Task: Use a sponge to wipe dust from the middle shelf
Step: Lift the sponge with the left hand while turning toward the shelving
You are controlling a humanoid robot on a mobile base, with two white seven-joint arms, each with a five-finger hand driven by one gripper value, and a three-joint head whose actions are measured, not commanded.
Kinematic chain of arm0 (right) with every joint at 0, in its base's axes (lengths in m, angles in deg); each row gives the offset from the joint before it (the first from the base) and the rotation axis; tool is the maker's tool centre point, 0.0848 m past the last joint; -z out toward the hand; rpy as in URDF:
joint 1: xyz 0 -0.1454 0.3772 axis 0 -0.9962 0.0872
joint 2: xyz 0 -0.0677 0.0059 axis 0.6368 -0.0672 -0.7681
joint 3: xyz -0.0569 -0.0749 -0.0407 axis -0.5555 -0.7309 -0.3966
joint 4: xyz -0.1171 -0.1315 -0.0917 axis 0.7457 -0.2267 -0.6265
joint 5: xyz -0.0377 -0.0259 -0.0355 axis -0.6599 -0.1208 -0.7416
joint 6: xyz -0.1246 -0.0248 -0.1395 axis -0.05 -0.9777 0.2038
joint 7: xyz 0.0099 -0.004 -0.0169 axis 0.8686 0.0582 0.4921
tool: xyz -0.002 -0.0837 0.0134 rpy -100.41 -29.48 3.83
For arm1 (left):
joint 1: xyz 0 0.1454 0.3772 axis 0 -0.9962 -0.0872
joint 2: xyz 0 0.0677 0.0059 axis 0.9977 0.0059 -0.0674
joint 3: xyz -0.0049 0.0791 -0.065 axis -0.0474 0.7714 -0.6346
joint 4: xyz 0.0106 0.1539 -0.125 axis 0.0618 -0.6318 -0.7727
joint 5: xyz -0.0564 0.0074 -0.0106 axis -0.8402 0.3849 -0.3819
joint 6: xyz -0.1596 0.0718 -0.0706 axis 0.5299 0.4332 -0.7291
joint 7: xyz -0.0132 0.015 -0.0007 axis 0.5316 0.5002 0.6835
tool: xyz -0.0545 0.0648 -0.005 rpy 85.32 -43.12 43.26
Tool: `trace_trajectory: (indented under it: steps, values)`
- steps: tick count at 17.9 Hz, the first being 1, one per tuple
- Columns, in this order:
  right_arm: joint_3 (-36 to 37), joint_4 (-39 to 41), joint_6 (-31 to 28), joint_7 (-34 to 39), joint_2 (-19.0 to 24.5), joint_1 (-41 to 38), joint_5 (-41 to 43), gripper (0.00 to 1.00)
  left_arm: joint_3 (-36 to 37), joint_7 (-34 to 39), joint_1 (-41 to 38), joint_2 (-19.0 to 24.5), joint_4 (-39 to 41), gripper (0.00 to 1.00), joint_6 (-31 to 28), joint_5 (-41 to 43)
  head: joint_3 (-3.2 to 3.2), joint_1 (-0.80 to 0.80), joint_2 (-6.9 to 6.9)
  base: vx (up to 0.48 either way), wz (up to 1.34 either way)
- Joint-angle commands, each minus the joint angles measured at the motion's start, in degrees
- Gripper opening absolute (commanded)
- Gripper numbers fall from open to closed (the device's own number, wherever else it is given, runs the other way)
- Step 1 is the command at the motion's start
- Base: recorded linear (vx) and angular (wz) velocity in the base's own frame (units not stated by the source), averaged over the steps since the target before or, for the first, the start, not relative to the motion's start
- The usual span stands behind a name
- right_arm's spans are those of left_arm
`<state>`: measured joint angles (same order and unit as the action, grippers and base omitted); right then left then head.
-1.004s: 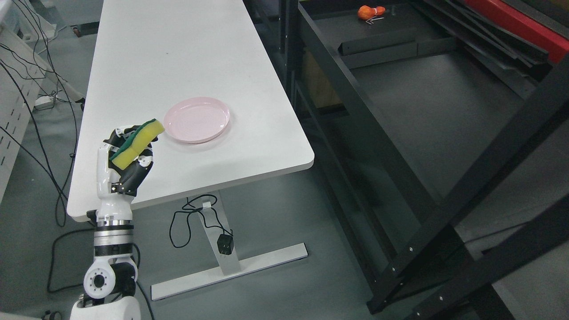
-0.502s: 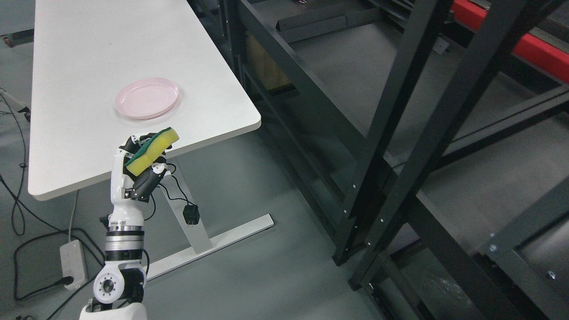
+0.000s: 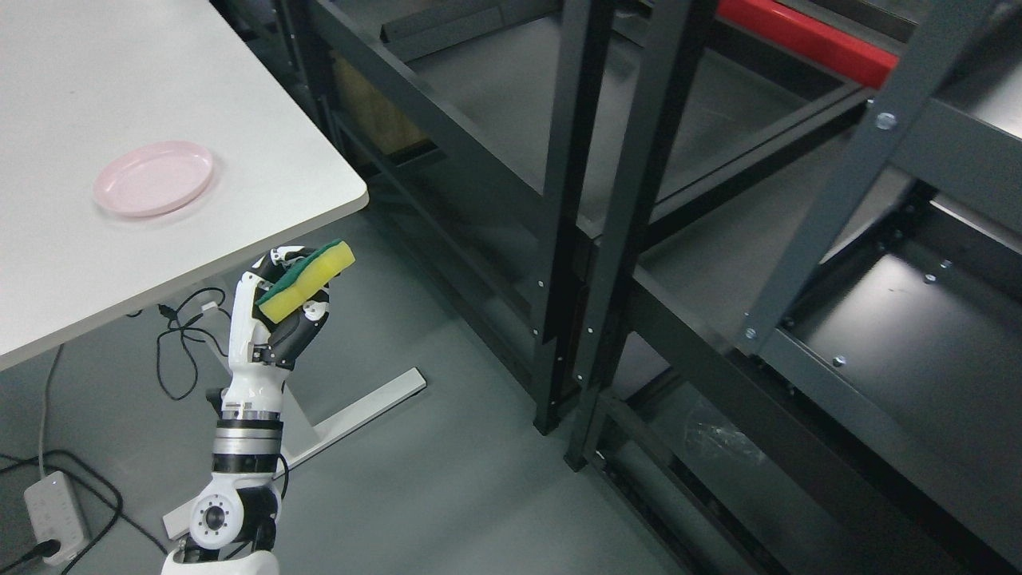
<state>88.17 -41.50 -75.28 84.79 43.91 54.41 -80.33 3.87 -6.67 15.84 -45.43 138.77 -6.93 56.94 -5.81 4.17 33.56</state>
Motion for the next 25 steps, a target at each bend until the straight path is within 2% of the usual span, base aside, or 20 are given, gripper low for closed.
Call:
trace_trajectory:
  steps: [1, 16, 19, 21, 22, 25]
  values:
    - [0.0, 1.0, 0.0, 0.0, -1.0, 0.0, 0.0, 1.0, 4.3, 0.1, -0.1, 0.9, 0.6, 0.01, 0.3, -0.1, 0.0, 0.0, 0.0, -0.147, -0.57]
    - [0.0, 1.0, 0.0, 0.0, -1.0, 0.0, 0.0, 1.0, 14.0, 0.0, 0.3, 0.9, 3.8, 0.01, 3.7, -0.1, 0.0, 0.0, -0.04, -0.104, -0.74]
    - [-0.1, 1.0, 0.0, 0.0, -1.0, 0.0, 0.0, 1.0, 17.0, -2.1, 1.0, 0.9, 4.8, 0.0, 3.9, 0.8, 0.0, 0.0, -0.03, -0.035, -0.7]
    - [0.0, 1.0, 0.0, 0.0, -1.0, 0.0, 0.0, 1.0, 18.4, -5.8, 2.3, 0.9, 5.7, 0.0, 3.9, 5.3, 0.0, 0.0, -0.04, -0.009, -0.55]
    - [0.0, 1.0, 0.0, 0.0, -1.0, 0.0, 0.0, 1.0, 19.7, -9.5, 2.7, 0.9, 6.3, 0.0, 4.0, 10.2, 0.0, 0.0, -0.04, 0.0, -0.49]
    - [-0.1, 1.0, 0.0, 0.0, -1.0, 0.0, 0.0, 1.0, 23.1, -16.7, 5.2, 0.9, 7.5, 0.0, 6.8, 18.9, 0.0, 0.0, -0.04, 0.011, -0.37]
